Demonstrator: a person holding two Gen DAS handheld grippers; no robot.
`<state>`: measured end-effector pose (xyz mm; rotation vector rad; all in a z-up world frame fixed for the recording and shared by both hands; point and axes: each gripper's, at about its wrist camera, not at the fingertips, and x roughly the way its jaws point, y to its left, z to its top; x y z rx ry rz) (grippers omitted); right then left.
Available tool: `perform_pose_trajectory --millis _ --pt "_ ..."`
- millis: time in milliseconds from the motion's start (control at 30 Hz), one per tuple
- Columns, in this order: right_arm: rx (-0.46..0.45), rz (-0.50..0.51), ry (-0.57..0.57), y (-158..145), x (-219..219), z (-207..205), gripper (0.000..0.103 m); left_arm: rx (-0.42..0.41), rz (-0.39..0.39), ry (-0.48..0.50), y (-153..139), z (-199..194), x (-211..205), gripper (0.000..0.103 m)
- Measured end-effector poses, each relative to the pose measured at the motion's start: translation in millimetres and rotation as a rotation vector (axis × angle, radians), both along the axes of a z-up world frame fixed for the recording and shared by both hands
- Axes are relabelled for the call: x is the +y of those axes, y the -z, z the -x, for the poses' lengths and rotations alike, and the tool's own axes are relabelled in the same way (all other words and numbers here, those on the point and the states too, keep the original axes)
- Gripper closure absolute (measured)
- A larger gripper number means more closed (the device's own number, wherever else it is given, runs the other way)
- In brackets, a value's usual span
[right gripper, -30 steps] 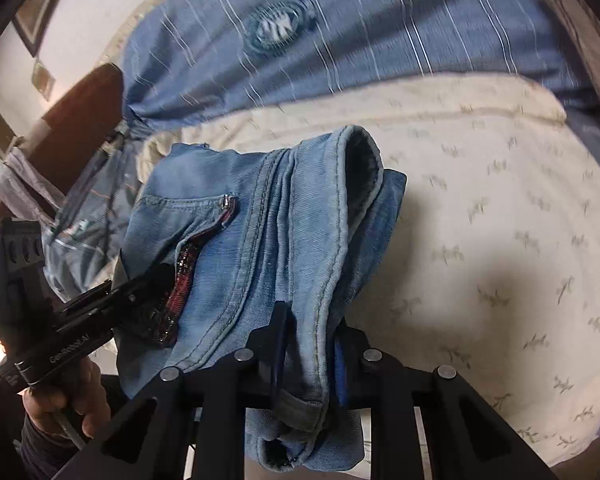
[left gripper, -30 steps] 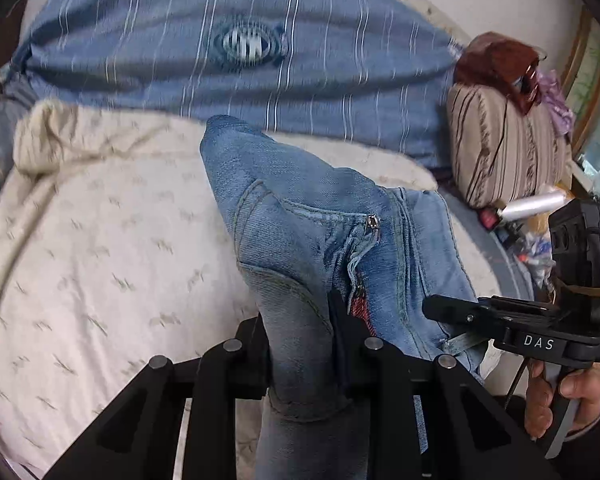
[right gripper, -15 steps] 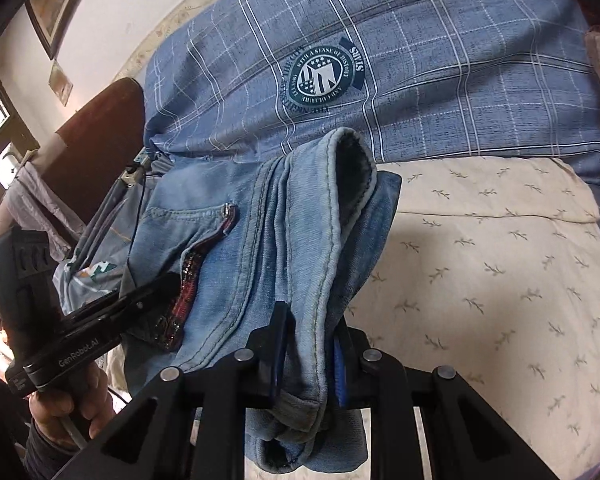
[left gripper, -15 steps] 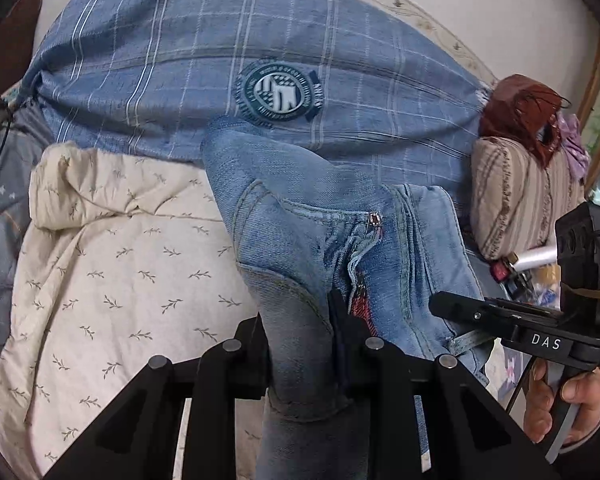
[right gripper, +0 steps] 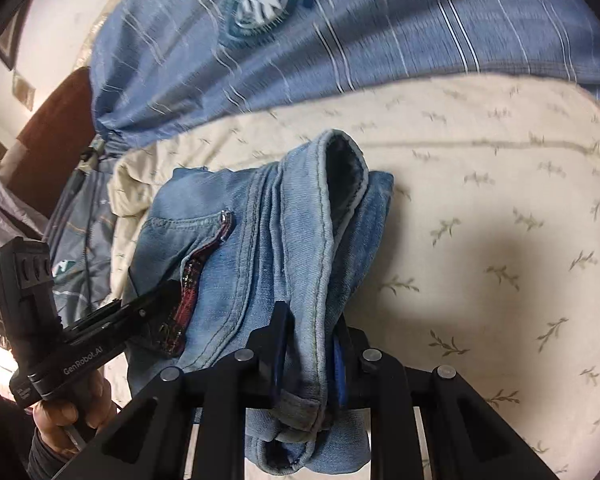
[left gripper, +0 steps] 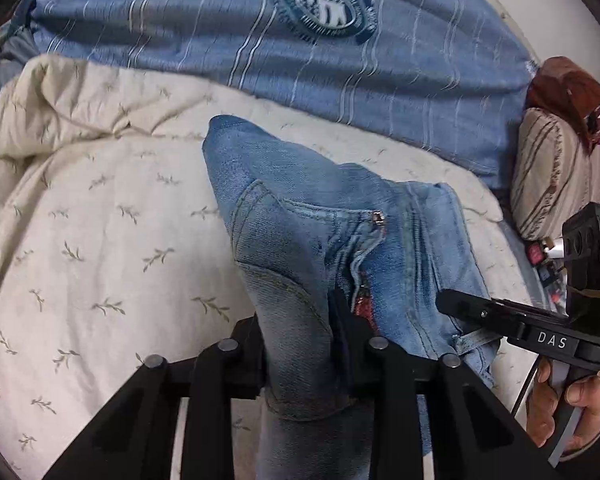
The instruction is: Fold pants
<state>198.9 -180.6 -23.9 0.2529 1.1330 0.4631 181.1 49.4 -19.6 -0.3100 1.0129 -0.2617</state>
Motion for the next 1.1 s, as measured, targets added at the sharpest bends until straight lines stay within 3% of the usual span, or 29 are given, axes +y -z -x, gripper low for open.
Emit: perform_pose_trajectory --millis 133,200,333,533,633,700,767,800,933,1100 --pt "0.025 -0.008 0.038 10 -8 1 0.067 0.001 -0.013 -0.028 2 3 4 0.050" --pt "0.024 0.027 0.037 6 -8 5 0.052 0.004 -0.028 -0.052 -1 9 9 0.046" --pt "-0.062 0.047 0.045 -19 -17 24 0.050 -0.043 -0.074 -0.086 -24 32 16 0.035" --pt "-0.226 0.107 0.032 -46 -7 60 0.045 -0.116 -0.158 -0.113 -42 65 10 0.031" --pt "-0.246 0.149 0.010 -33 5 70 0.039 -0.120 -0.202 -0.132 -32 74 2 0.022" --pt "-0.190 0.204 -0.013 -8 14 68 0.032 -0.062 -0.231 -0.107 -8 71 -8 0.021" --pt "-0.171 0.242 -0.015 12 16 67 0.022 -0.082 -0.243 -0.139 5 74 -10 0.011" --pt "-0.160 0.223 -0.001 16 14 66 0.018 -0.095 -0.260 -0.177 7 76 -8 0.000" --pt "-0.086 0.138 0.064 11 -4 61 0.014 -0.076 -0.191 -0.202 0 79 7 0.000" --pt "-0.276 0.158 0.102 -35 -16 99 0.014 -0.149 -0.206 -0.208 -27 104 12 0.000"
